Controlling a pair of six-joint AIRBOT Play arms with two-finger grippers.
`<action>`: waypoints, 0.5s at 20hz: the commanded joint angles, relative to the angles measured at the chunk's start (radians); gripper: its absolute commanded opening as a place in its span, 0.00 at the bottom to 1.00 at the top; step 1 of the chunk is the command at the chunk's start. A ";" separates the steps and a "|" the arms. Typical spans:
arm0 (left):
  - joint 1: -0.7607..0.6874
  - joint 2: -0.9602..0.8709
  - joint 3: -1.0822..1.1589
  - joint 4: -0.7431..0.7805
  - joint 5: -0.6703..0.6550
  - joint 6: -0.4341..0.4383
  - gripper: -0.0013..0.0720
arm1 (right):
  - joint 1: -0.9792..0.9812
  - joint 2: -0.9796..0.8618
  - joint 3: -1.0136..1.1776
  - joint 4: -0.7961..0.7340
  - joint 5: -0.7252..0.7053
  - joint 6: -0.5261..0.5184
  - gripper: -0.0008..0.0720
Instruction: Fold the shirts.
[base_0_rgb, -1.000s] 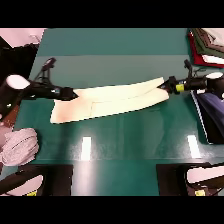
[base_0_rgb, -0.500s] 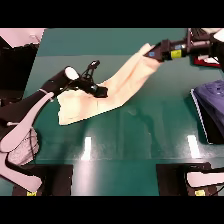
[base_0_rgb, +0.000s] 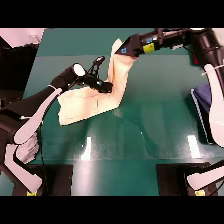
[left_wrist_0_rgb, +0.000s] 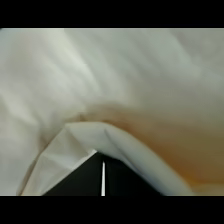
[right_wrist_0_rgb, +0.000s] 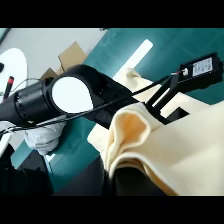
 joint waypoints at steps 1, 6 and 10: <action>0.031 0.006 0.051 0.106 -0.074 -0.029 0.05 | 0.024 -0.016 0.000 -0.040 -0.006 0.012 0.03; 0.186 0.148 0.084 0.257 -0.172 -0.052 0.05 | 0.067 -0.019 -0.003 -0.039 -0.046 0.012 0.03; 0.338 0.308 0.084 0.272 -0.216 -0.050 0.05 | 0.165 -0.054 -0.003 -0.040 -0.114 0.011 0.03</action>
